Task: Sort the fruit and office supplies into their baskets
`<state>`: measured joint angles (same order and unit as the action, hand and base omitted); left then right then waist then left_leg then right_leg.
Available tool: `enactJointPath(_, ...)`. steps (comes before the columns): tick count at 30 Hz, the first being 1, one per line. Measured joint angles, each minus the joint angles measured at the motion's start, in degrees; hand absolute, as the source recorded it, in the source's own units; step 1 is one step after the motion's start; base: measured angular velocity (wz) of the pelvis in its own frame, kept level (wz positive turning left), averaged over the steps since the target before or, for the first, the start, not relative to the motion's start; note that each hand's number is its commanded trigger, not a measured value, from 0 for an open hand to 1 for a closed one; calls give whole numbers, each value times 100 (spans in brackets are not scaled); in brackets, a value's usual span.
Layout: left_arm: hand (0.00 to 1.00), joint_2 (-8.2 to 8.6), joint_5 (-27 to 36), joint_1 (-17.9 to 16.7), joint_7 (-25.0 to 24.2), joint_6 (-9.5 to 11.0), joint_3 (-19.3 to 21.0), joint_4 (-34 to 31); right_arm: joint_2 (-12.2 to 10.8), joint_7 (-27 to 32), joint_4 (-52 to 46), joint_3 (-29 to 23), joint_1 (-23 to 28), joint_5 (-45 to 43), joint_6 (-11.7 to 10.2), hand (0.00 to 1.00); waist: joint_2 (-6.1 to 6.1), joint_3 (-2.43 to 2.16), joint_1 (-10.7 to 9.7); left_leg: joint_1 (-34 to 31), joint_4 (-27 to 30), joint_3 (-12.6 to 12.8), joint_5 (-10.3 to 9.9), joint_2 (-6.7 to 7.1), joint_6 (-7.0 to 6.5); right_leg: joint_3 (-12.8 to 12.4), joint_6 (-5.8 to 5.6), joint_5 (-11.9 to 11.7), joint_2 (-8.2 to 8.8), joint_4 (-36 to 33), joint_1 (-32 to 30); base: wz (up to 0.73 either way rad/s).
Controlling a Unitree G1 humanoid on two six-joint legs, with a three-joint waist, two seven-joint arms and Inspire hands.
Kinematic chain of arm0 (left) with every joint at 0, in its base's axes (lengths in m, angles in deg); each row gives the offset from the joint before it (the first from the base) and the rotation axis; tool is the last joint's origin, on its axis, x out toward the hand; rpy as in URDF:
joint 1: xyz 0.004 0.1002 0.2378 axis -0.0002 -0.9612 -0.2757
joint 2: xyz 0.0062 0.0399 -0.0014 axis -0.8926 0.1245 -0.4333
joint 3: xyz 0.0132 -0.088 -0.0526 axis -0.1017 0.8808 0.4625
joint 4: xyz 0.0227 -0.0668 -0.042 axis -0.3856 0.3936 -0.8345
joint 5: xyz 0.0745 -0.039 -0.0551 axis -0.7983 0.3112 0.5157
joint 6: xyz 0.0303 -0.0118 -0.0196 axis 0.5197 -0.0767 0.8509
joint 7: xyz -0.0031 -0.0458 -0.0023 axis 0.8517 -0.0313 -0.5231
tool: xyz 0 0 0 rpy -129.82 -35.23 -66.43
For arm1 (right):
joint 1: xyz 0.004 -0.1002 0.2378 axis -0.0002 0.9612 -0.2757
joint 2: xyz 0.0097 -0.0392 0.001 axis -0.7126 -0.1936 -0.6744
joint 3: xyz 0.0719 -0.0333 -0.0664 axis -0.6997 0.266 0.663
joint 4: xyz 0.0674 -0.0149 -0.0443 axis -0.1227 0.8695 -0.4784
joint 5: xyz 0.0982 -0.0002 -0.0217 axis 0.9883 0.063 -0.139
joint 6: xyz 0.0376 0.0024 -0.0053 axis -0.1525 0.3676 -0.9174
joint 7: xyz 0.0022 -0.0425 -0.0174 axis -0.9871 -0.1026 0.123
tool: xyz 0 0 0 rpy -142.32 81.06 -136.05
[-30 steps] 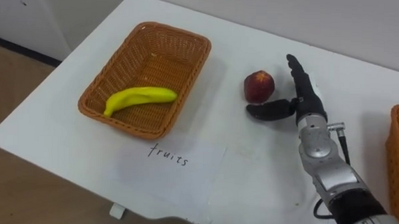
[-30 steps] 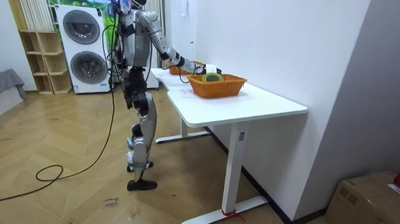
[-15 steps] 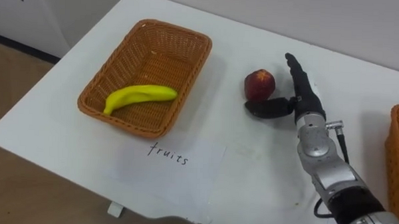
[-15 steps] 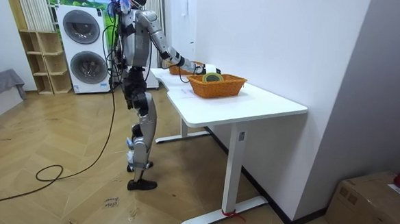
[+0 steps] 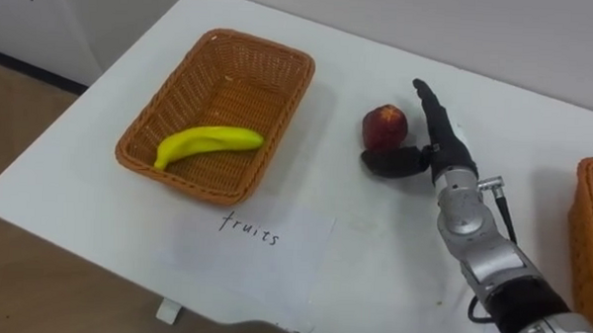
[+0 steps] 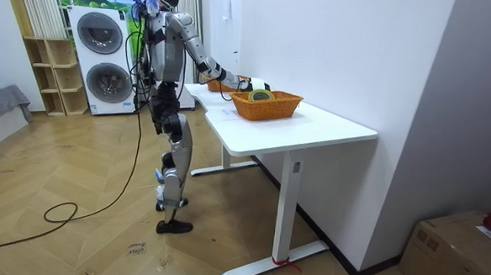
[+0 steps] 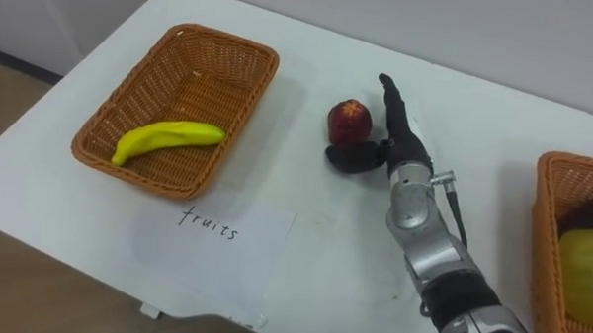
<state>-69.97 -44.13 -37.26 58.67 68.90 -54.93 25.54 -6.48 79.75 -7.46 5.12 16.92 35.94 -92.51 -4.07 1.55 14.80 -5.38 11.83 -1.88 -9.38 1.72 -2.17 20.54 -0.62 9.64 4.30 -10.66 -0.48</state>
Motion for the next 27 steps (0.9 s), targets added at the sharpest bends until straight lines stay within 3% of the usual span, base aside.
enactJointPath(8,0,-1,0,19,-2,-3,2,-37,29,-140,-42,4,-42,22,5,0,-15,-7,56,-13,-48,3,0,-4,1,-9,1,0,-5,-1,-29,0)
enactJointPath(12,0,-28,-2,100,0,-6,7,-138,89,-175,-102,4,-121,-136,7,0,-97,-36,134,-20,-37,2,5,-6,7,-2,1,0,-8,2,-43,0)
enactJointPath(17,0,-69,0,102,4,-1,3,-244,109,-172,-75,226,-231,-189,7,0,-158,-27,176,13,-11,-49,6,5,5,3,1,0,0,13,-5,3)
enactJointPath(27,0,-98,-1,87,3,-11,4,-242,128,-230,20,221,-270,-189,84,0,-140,12,277,6,-14,-41,7,2,7,5,1,-1,-5,11,33,0)
